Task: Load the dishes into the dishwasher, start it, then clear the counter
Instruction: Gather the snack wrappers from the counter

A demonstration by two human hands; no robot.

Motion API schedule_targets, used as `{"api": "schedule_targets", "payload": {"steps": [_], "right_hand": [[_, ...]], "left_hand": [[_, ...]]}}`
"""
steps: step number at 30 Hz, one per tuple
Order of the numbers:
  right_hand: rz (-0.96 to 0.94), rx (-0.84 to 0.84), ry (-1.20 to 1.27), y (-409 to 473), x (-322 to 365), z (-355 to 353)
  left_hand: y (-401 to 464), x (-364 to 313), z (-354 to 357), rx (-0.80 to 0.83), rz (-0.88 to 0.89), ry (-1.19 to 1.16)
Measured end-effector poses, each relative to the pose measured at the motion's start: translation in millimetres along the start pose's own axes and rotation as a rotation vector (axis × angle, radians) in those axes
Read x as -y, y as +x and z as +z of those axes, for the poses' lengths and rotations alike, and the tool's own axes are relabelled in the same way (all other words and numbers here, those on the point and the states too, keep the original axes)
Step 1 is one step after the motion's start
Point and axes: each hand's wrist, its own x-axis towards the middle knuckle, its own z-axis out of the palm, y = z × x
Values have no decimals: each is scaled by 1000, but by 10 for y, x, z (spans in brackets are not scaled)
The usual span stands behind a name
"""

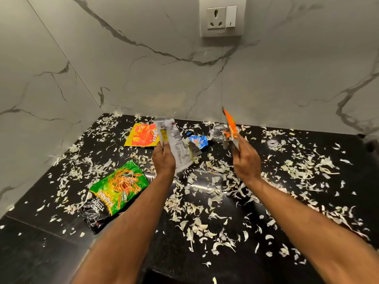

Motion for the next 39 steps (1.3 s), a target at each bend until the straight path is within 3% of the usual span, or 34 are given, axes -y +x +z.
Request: {"api": "schedule_targets", "payload": {"steps": [5,11,16,22,26,29,32,34,39], "right_hand": [[-303,63,104,70,393,126],[-584,494,-204,-21,587,362],[-652,731,-353,-123,582,549],[-711,845,-370,-160,716,590],[-715,740,-197,-250,788,683],[-616,614,-58,-334,868,793],[-447,618,45,-380,1008,928],[-421,643,26,-398,1125,1068],[-594,798,-178,-467,1420,1470]], "left_hand": [[-15,64,-27,39,-309,-182],[-118,118,-178,319,-511,-516],[-162,264,-363,342,-568,-569],[-287,394,-506,85,-491,-392],[-283,522,-754,-27,-493,-418],[-241,602,-1040,-146,-467,-381],[-190,678,-1380,-254,-433,-402],[-159,719,-1623,-311,-418,-427],[-120,806,-2158,-436,-392,-497]]}}
